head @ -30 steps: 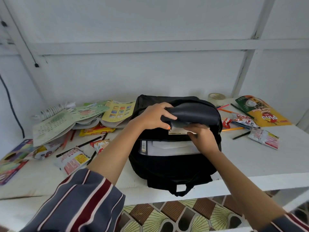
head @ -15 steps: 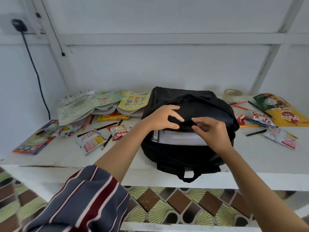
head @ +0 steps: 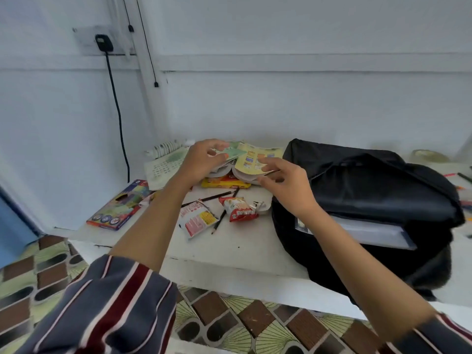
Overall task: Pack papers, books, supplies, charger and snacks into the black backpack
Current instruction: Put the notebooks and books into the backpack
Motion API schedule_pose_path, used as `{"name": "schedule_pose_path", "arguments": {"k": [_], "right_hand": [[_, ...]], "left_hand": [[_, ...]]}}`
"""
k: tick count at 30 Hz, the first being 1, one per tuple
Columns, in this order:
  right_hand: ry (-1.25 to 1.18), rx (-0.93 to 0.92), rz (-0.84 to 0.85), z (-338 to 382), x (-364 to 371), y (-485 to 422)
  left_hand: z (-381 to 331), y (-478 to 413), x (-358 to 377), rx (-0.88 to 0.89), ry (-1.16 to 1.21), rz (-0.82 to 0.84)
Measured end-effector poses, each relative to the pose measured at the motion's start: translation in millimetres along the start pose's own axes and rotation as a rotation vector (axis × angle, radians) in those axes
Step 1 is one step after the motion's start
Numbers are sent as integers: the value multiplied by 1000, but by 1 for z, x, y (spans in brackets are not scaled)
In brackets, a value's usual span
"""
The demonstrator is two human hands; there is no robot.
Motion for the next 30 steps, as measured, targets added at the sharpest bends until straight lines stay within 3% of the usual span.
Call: {"name": "schedule_pose_path", "arguments": {"k": [8, 14, 22, 30], "right_hand": [[25, 194, 79, -16, 132, -63], [-21, 420, 86, -28, 185, -91], [-284, 614, -119, -41, 217, -98], [-283, 488, -308, -22, 209, -102]], "left_hand": [[116, -64, -60, -148, -58, 139], [168, -105, -72, -203, -103, 247], [198, -134, -61, -193, -119, 333], [211, -137, -58, -217, -97, 308]]}}
Point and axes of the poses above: each hand's wrist, its own y-axis away from the middle knuckle, its own x-axis out of the palm, z = x × y, the point moved 3 cm from there along -y, towards the middle knuckle, and after that the axes turned 2 degrees about -z, right-handed, at the moved point
